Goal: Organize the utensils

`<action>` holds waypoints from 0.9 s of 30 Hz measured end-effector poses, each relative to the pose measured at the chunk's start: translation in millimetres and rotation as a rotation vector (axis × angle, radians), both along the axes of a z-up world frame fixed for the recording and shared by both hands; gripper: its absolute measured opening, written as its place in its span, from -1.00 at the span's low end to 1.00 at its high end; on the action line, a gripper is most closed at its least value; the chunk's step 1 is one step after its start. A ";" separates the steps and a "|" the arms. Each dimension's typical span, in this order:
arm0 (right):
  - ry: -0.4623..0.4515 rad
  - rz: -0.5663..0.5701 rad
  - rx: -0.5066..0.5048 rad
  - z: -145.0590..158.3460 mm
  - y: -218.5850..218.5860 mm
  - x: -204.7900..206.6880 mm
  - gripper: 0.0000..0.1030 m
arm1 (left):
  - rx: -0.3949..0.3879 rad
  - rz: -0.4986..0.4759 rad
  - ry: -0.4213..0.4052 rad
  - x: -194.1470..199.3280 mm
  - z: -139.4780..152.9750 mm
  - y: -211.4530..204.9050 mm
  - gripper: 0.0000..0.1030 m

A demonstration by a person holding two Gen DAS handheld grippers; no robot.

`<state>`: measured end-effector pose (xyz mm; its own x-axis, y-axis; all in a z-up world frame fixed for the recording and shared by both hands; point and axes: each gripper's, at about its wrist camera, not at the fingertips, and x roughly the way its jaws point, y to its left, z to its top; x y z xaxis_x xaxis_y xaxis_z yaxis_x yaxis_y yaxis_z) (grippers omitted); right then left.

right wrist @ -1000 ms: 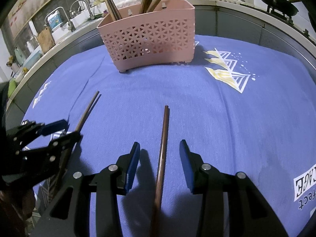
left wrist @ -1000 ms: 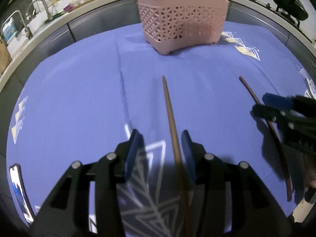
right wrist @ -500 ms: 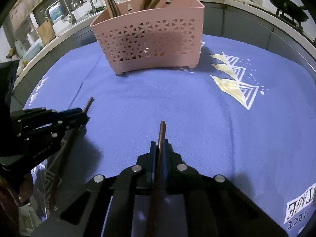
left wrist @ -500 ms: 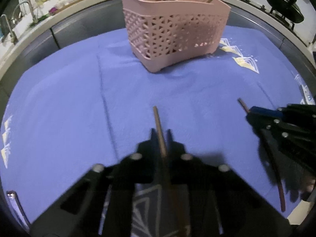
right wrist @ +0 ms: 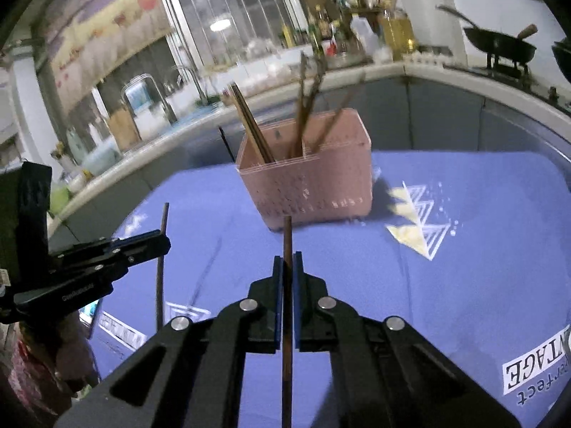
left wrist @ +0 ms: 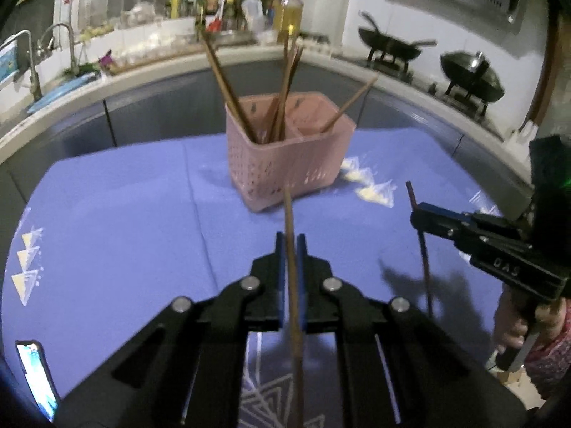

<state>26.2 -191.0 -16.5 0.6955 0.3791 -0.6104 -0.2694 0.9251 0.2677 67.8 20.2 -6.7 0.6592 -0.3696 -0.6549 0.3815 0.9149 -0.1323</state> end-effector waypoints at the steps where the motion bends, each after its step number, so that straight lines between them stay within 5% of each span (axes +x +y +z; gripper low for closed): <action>1: -0.017 0.000 0.008 7.4 -0.8 -0.9 -0.90 | -0.012 0.002 -0.013 -2.9 6.5 1.6 -0.90; 13: -0.166 0.013 0.012 46.3 11.8 -33.5 -0.90 | -0.049 0.007 -0.164 -48.2 51.2 2.8 -0.90; 27: -0.146 0.009 -0.004 45.8 16.3 -29.5 -0.90 | -0.055 0.016 -0.110 -36.9 39.8 14.9 -0.90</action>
<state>-3.3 -174.7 29.3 0.7737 0.3830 -0.5046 -0.3131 0.9236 0.2211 30.9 35.0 33.1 0.7322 -0.3915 -0.5573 0.3818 0.9136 -0.1402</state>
